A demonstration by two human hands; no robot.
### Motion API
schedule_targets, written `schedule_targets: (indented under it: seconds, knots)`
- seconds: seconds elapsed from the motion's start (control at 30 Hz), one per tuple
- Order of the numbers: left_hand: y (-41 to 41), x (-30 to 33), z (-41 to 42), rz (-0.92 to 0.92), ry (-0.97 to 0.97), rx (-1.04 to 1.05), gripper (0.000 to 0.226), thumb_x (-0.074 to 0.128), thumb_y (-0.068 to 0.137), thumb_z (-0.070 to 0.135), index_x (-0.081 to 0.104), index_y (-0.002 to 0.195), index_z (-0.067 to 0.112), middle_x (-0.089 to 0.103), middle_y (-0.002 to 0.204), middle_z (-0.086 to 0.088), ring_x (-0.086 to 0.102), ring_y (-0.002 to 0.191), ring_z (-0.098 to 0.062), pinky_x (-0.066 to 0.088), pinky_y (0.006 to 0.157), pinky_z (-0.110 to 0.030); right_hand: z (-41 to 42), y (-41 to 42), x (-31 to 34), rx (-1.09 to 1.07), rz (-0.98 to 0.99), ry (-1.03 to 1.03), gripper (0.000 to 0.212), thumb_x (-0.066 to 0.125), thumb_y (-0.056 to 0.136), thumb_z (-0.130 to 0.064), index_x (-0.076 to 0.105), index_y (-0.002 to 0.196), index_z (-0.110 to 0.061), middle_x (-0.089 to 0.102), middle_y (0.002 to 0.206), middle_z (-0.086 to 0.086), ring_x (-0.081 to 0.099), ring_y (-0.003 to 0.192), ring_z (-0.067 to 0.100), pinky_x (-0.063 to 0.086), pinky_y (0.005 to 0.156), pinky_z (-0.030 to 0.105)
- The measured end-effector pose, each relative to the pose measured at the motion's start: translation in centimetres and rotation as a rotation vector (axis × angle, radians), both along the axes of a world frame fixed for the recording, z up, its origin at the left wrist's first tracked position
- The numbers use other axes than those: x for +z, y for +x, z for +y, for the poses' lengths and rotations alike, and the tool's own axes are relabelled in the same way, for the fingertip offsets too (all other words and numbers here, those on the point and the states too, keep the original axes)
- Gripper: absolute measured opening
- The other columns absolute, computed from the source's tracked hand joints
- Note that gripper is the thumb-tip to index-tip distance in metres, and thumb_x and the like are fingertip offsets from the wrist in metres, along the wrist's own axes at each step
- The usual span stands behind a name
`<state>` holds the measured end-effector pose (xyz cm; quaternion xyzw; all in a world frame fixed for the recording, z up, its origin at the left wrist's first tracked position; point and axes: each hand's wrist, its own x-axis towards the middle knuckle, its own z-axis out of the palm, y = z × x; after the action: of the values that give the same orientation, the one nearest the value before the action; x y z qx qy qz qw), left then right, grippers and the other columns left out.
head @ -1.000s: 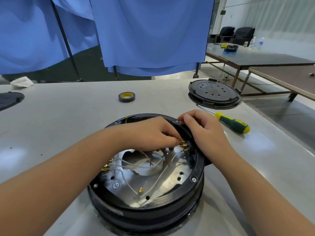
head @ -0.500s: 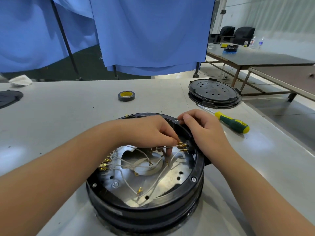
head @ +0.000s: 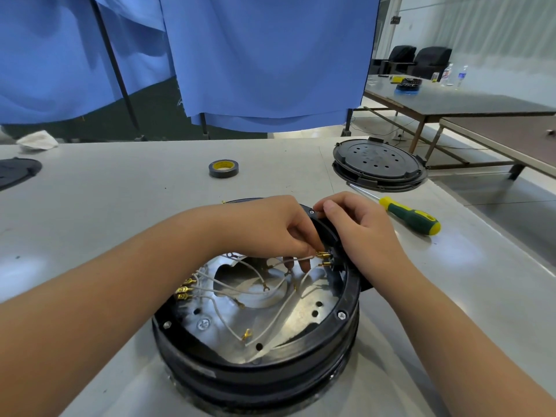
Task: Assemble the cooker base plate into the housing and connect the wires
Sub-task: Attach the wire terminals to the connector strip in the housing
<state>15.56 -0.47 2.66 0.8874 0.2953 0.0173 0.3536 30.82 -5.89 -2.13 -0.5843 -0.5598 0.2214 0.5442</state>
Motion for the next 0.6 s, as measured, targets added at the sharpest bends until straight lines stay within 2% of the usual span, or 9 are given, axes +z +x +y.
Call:
schedule_targets:
  seconds: [0.13, 0.23, 0.3, 0.4, 0.5, 0.6]
  knots:
    - [-0.14, -0.09, 0.14, -0.045, -0.129, 0.050, 0.017, 0.063, 0.090, 0.009, 0.071, 0.087, 0.023, 0.074, 0.069, 0.015, 0.070, 0.065, -0.001, 0.046, 0.060, -0.005, 0.09, -0.02, -0.11, -0.003, 0.008, 0.000, 0.021, 0.053, 0.094, -0.015, 0.069, 0.082, -0.021, 0.069, 0.080, -0.006, 0.064, 0.081, 0.008, 0.050, 0.076, 0.027]
    - [-0.03, -0.21, 0.32, -0.066, -0.160, 0.069, 0.017, 0.066, 0.088, 0.007, 0.073, 0.083, 0.022, 0.075, 0.072, 0.008, 0.072, 0.072, -0.005, 0.051, 0.068, -0.010, 0.18, -0.07, -0.17, 0.000, 0.014, 0.010, 0.022, 0.054, 0.094, -0.014, 0.069, 0.080, -0.023, 0.068, 0.078, -0.009, 0.062, 0.077, 0.003, 0.049, 0.073, 0.021]
    - [0.07, -0.13, 0.37, -0.059, -0.167, 0.076, 0.016, 0.067, 0.087, 0.007, 0.075, 0.084, 0.020, 0.076, 0.073, 0.006, 0.072, 0.072, -0.004, 0.050, 0.069, -0.009, 0.22, -0.05, -0.21, 0.000, 0.016, 0.014, 0.023, 0.054, 0.094, -0.014, 0.068, 0.079, -0.024, 0.068, 0.078, -0.009, 0.062, 0.077, 0.002, 0.049, 0.072, 0.019]
    - [0.21, 0.00, 0.39, -0.028, -0.129, 0.088, 0.013, 0.067, 0.086, 0.007, 0.076, 0.086, 0.016, 0.075, 0.068, 0.008, 0.066, 0.064, 0.005, 0.045, 0.061, -0.003, 0.26, -0.03, -0.24, -0.003, 0.015, 0.016, 0.022, 0.054, 0.093, -0.014, 0.068, 0.079, -0.024, 0.069, 0.078, -0.008, 0.063, 0.077, 0.003, 0.049, 0.071, 0.018]
    - [0.31, 0.10, 0.31, -0.026, -0.117, 0.087, 0.012, 0.065, 0.086, 0.003, 0.075, 0.089, 0.008, 0.072, 0.061, 0.009, 0.062, 0.054, 0.006, 0.040, 0.054, -0.001, 0.31, -0.09, -0.27, -0.004, 0.017, 0.014, 0.021, 0.055, 0.093, -0.013, 0.068, 0.080, -0.023, 0.069, 0.078, -0.008, 0.063, 0.078, 0.005, 0.049, 0.072, 0.020]
    - [0.53, 0.39, 0.28, -0.004, -0.092, 0.072, 0.011, 0.065, 0.086, 0.002, 0.075, 0.088, 0.007, 0.074, 0.067, 0.005, 0.067, 0.060, 0.002, 0.042, 0.056, -0.002, 0.32, -0.11, -0.26, 0.005, 0.021, 0.011, 0.020, 0.054, 0.093, -0.012, 0.069, 0.081, -0.020, 0.068, 0.078, -0.008, 0.062, 0.078, 0.004, 0.048, 0.071, 0.018]
